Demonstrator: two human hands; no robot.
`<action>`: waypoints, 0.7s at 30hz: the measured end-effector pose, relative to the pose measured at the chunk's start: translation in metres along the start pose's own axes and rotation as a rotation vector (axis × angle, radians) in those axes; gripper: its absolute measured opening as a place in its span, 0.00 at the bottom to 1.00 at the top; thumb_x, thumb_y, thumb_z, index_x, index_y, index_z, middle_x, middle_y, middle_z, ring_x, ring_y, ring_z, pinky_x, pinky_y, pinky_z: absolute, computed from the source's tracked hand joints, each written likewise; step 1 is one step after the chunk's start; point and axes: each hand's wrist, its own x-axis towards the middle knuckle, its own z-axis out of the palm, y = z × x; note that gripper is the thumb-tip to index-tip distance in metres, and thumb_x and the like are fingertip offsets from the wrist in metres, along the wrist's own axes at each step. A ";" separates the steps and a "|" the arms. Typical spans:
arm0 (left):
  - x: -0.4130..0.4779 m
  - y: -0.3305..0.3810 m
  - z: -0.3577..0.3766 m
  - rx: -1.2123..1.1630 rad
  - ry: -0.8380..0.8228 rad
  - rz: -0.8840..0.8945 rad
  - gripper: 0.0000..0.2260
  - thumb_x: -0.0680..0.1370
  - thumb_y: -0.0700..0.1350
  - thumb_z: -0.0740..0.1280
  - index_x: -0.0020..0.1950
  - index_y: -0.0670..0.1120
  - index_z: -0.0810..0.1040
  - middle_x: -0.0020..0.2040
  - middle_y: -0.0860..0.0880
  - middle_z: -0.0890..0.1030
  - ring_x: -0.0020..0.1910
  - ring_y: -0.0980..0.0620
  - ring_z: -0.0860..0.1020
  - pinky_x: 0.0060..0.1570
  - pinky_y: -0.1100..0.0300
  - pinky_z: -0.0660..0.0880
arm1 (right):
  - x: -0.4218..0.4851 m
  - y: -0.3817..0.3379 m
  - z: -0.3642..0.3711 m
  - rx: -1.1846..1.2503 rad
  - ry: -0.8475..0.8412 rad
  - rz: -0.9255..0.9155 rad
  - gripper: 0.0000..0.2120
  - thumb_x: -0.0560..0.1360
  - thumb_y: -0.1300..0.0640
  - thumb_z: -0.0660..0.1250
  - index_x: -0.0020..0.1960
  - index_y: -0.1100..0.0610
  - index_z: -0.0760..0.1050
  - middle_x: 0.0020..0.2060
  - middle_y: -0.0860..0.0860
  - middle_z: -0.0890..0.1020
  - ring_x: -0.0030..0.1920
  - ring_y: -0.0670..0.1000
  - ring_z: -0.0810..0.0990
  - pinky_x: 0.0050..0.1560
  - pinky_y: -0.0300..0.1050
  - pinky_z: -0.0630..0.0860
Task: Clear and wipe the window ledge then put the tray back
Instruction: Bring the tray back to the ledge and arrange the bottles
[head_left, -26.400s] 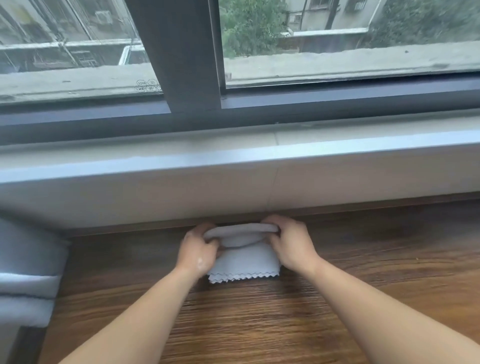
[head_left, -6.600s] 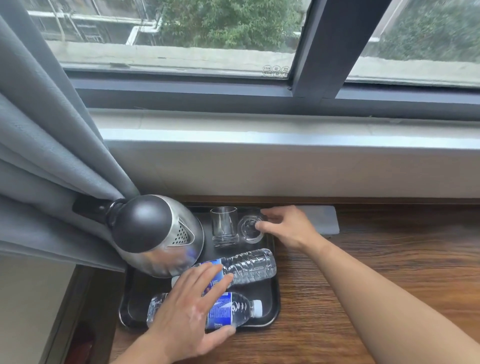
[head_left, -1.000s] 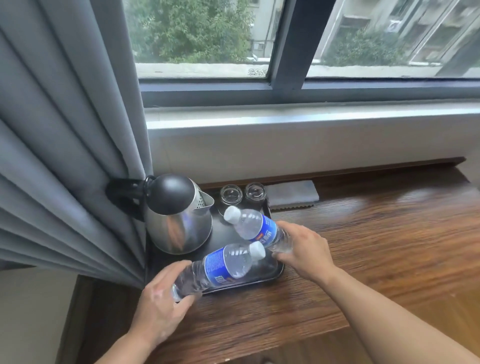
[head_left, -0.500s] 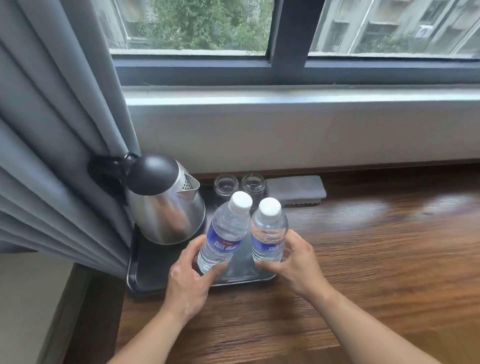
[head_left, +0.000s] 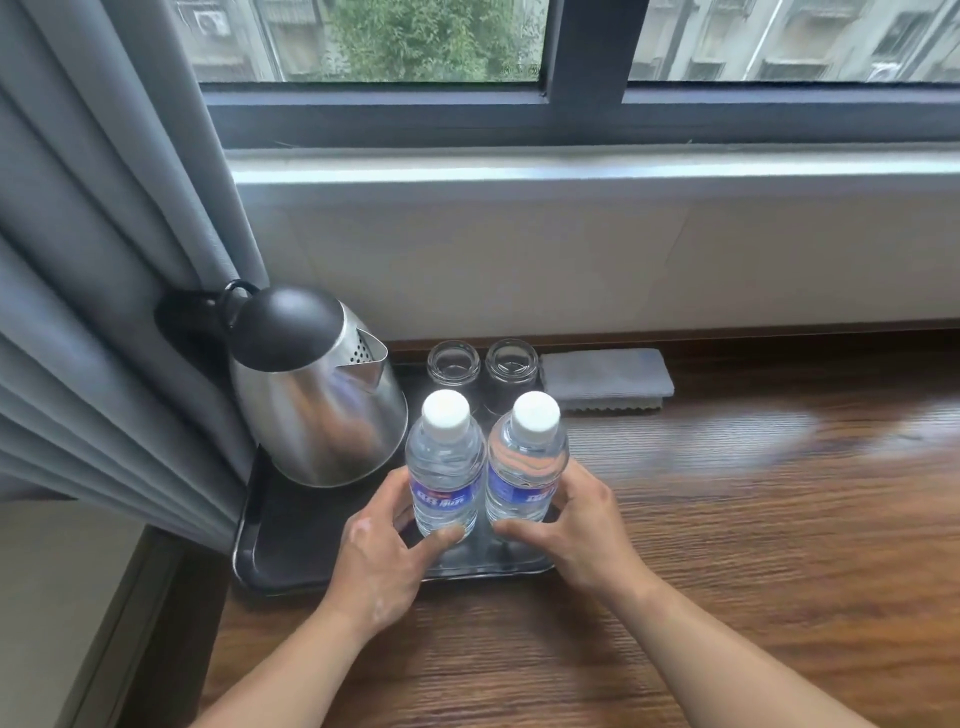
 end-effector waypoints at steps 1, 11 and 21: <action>0.001 0.000 0.001 0.002 0.001 0.002 0.27 0.70 0.39 0.81 0.64 0.57 0.76 0.59 0.61 0.84 0.62 0.62 0.80 0.62 0.68 0.74 | 0.001 0.000 0.000 0.008 0.001 -0.007 0.26 0.61 0.56 0.87 0.54 0.46 0.80 0.50 0.43 0.84 0.53 0.41 0.83 0.54 0.37 0.79; -0.003 -0.005 0.003 0.051 0.007 0.015 0.27 0.70 0.39 0.81 0.65 0.55 0.75 0.60 0.64 0.83 0.64 0.64 0.78 0.63 0.72 0.71 | -0.002 -0.003 -0.003 -0.067 -0.003 -0.060 0.27 0.61 0.50 0.86 0.55 0.41 0.78 0.51 0.38 0.81 0.55 0.37 0.79 0.53 0.28 0.71; -0.007 0.011 -0.003 0.084 0.045 -0.023 0.34 0.67 0.43 0.83 0.69 0.58 0.74 0.62 0.63 0.82 0.64 0.62 0.78 0.68 0.59 0.73 | -0.005 -0.010 -0.027 0.019 -0.140 0.041 0.49 0.64 0.48 0.84 0.79 0.42 0.62 0.71 0.34 0.73 0.72 0.35 0.69 0.73 0.34 0.64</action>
